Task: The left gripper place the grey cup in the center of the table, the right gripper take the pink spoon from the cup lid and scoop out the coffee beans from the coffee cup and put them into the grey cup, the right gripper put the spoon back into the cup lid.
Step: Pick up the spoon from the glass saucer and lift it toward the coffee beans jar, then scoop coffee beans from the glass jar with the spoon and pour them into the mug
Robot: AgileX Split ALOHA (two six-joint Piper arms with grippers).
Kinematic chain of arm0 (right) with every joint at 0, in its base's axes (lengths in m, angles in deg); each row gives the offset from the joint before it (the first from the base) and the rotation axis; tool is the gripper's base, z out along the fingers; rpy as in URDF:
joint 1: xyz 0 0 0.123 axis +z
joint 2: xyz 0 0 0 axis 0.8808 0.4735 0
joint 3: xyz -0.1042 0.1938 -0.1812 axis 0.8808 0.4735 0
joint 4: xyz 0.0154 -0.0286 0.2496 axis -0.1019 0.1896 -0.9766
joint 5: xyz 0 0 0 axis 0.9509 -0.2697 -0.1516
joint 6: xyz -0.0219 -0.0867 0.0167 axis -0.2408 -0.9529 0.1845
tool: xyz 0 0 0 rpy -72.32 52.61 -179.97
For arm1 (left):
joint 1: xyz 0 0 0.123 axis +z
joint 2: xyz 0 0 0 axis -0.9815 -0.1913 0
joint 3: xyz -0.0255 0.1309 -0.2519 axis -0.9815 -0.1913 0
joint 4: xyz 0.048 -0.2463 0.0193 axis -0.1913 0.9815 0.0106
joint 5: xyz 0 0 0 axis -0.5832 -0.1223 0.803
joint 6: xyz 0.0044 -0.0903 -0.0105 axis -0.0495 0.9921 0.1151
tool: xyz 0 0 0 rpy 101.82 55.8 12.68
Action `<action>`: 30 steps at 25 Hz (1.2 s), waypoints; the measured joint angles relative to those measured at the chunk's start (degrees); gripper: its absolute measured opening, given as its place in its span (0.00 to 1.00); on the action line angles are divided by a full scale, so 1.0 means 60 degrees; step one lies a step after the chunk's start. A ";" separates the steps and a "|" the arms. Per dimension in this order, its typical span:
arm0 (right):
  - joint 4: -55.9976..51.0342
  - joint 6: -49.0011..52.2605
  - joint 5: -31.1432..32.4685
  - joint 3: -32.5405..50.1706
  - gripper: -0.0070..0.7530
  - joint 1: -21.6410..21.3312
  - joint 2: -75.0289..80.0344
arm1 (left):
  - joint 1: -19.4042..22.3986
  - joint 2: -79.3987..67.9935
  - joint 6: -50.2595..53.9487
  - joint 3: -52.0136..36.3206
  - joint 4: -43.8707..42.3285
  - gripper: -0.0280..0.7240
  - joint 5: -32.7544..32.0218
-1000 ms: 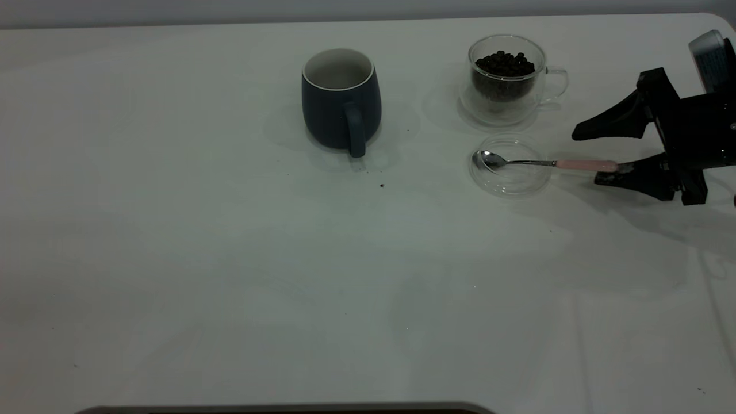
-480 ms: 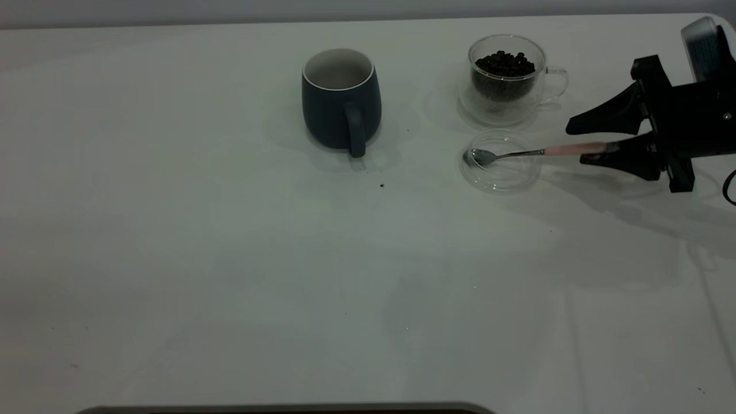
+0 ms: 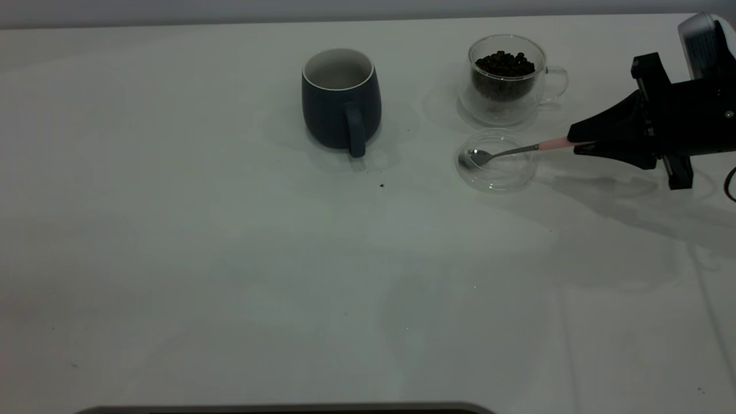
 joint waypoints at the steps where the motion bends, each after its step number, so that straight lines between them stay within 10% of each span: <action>1: 0.0177 0.0000 -0.0074 0.0000 0.15 -0.0009 -0.0142 | 0.0000 0.0000 0.0000 0.0000 0.0000 0.79 0.0000; 30: 0.3787 0.1936 -0.2185 -0.3037 0.15 0.0561 -0.1943 | 0.0000 0.0000 -0.0017 0.0000 0.0000 0.79 0.0000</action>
